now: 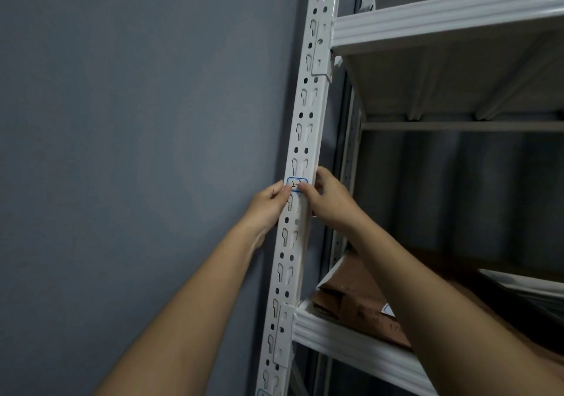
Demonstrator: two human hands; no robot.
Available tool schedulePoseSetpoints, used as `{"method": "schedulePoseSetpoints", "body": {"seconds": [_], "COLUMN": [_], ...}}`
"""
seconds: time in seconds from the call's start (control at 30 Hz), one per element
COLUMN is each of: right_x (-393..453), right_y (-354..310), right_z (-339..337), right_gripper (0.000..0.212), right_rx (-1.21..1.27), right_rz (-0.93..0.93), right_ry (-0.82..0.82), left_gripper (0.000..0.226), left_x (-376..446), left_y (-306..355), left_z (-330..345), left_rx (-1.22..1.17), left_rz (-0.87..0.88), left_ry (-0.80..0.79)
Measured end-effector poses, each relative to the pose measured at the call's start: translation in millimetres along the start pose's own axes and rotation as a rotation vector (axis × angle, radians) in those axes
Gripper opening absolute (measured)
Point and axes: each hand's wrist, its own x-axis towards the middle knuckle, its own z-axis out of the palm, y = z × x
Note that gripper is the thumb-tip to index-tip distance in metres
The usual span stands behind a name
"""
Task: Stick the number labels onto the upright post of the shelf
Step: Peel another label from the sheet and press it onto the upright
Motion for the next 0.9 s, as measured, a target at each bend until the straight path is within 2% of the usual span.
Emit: {"method": "schedulePoseSetpoints", "body": {"seconds": [0.17,0.23,0.3,0.37,0.43,0.53,0.7,0.77,0.83,0.9], "right_x": [-4,-3,-3,-6,-9,-6,-3,-3,-1,1], "right_y": [0,-2,-8,-15,-18,-12,-5,-8,-11,-13], "right_z": [-8,-9,-5,6,16,13,-14,-21,-20,-11], "right_gripper": [0.041,0.042,0.043,0.057,0.062,0.048,0.032,0.028,0.023,0.030], "right_rx": [-0.011,-0.024,-0.072,-0.196,-0.247,-0.096,0.207,0.296,0.267,0.111], "right_rz": [-0.039,-0.006,0.050,0.099,0.117,0.096,0.074,0.125,0.133,0.102], "right_ry": [-0.110,-0.104,-0.019,0.110,0.206,0.197,-0.120,-0.199,-0.154,0.000], "left_gripper": [0.033,0.035,0.042,0.057,0.062,0.054,0.023,0.025,0.034,0.030], "left_x": [-5,-5,-2,3,5,-1,1,3,5,7], "left_y": [5,7,8,5,6,15,19,17,15,14], "left_z": [-3,-6,-8,-11,-11,-8,0,2,3,4], "left_rx": [0.052,0.071,0.109,0.148,0.167,0.177,0.200,0.250,0.269,0.250], "left_rz": [-0.009,-0.033,-0.066,-0.104,-0.116,-0.103,0.008,0.058,0.074,0.071], "left_ry": [-0.047,-0.076,-0.110,-0.106,-0.078,-0.072,0.039,0.096,0.139,0.163]}}
